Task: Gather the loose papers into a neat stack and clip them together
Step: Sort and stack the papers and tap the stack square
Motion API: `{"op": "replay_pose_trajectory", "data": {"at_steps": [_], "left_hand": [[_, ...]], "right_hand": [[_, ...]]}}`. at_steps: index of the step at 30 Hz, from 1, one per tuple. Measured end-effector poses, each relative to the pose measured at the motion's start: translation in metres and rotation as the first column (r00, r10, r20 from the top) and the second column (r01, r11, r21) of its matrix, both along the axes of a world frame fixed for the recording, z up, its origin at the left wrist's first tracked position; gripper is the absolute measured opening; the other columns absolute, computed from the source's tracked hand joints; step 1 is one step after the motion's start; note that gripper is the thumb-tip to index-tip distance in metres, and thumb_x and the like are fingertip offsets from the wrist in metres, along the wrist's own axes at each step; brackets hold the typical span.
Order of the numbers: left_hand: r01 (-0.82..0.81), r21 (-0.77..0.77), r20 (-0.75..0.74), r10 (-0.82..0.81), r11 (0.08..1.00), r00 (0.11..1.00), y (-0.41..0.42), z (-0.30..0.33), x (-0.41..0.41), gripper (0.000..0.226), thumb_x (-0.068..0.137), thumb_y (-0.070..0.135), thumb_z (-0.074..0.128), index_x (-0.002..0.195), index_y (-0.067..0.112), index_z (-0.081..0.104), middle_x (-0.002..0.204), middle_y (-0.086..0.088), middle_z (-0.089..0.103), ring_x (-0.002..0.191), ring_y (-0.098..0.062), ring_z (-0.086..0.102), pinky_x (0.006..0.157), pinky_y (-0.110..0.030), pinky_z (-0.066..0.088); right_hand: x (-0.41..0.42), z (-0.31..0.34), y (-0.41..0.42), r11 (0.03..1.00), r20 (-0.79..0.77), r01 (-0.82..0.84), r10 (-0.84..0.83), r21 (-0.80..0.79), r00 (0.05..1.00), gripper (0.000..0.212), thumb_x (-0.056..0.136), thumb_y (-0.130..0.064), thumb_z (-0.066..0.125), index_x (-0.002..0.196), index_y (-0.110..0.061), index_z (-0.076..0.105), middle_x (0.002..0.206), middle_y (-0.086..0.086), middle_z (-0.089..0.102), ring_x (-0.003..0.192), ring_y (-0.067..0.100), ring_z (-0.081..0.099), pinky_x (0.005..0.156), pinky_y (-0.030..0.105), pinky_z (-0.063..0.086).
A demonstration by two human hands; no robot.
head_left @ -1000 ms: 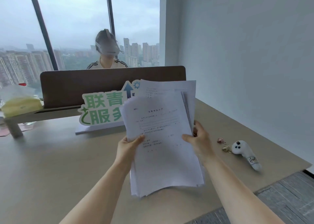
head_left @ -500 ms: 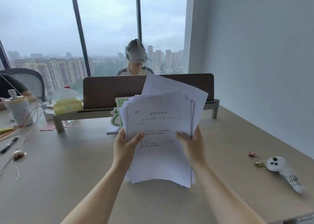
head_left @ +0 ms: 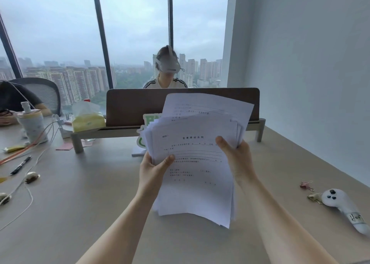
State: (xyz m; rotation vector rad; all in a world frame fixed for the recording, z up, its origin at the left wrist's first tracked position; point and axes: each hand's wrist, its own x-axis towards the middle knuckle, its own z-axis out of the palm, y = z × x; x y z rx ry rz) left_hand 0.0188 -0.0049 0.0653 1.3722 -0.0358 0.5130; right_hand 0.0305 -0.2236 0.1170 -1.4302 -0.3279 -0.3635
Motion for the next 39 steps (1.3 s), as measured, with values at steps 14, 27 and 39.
{"op": "replay_pose_trajectory", "data": {"at_steps": [14, 27, 39], "left_hand": [[-0.164, 0.099, -0.009, 0.165, 0.982, 0.986, -0.011, 0.006, 0.003, 0.005, 0.084, 0.017, 0.073, 0.088, 0.017, 0.07, 0.083, -0.001, 0.074, 0.081, -0.024, 0.07, 0.071, -0.043, 0.057], [-0.171, 0.199, -0.097, 0.194, 0.965, 0.976, 0.0, -0.016, 0.007, 0.011, 0.089, 0.017, 0.065, 0.099, 0.022, 0.065, 0.091, 0.003, 0.071, 0.091, -0.024, 0.068, 0.075, -0.04, 0.054], [-0.045, 0.18, -0.209, 0.082, 0.983, 0.975, 0.011, -0.041, -0.002, 0.024, 0.079, 0.02, 0.078, 0.101, 0.023, 0.067, 0.091, 0.004, 0.074, 0.082, -0.01, 0.069, 0.065, -0.028, 0.055]], "right_hand": [[-0.001, -0.014, 0.015, 0.993, -0.035, 0.073, -0.077, -0.092, 0.996, 0.013, 0.09, -0.016, 0.068, 0.085, -0.026, 0.075, 0.076, -0.009, 0.076, 0.07, 0.005, 0.07, 0.061, 0.017, 0.054], [-0.009, -0.043, 0.028, 0.992, -0.155, 0.077, -0.093, -0.102, 0.984, 0.019, 0.094, -0.015, 0.061, 0.092, -0.031, 0.071, 0.076, -0.022, 0.074, 0.068, -0.004, 0.068, 0.057, 0.009, 0.049], [-0.013, -0.056, 0.028, 0.999, -0.211, 0.036, -0.04, -0.025, 0.977, 0.019, 0.09, -0.011, 0.063, 0.103, -0.023, 0.071, 0.093, -0.006, 0.077, 0.084, 0.014, 0.074, 0.066, 0.026, 0.056]]}}
